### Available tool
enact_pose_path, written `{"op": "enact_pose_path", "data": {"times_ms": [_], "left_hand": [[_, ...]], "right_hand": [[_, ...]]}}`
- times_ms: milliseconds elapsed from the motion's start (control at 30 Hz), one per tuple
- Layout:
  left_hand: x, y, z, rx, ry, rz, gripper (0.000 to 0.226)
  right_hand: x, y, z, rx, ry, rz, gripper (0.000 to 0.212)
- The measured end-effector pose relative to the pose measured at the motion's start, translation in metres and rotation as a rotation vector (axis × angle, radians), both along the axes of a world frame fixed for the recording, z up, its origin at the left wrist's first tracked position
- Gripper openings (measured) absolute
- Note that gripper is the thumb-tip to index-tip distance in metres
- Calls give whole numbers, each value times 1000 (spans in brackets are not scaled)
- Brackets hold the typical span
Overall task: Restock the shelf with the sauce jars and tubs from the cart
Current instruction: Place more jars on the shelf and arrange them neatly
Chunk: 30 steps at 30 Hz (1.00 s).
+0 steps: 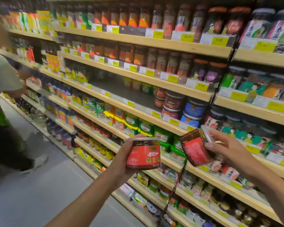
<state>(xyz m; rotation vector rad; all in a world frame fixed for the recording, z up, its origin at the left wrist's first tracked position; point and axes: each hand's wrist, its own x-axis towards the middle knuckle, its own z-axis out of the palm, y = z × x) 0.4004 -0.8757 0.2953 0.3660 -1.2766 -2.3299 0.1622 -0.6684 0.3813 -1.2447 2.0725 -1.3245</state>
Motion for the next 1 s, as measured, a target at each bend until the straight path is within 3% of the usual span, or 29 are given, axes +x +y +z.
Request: {"op": "enact_pose_path", "data": {"times_ms": [67,133,233,367,567,667,767,1000], "left_hand": [[-5,-17,4,6,9,6,87],[-14,-36,8,15,22,3,83],[-32,-72,11,-13,10,20,96],[-62,-125,15,-151,-34,58,91],[-109,-199,18,-383,-128,181,113],[-133,-234,30,-464,-135,196,102],[-160,-273,37,-583,-128,170,80],[-227,-362,52,-823,-237,16,80]], "right_hand": [[-2,-24,2,-9,-11,29,80],[-10,-48,-1,5,-25,28,90],[-28,-83,-7,2,-32,39,97],[-46,-126,-4,-32,-87,53,68],[-72,-172,-6,-26,-82,11,80],[-75,-185,-5,-20,-79,-3,68],[-81,-195,-10,-3,-53,-75,84],[-72,-216,-24,14,-36,-266,87]]}}
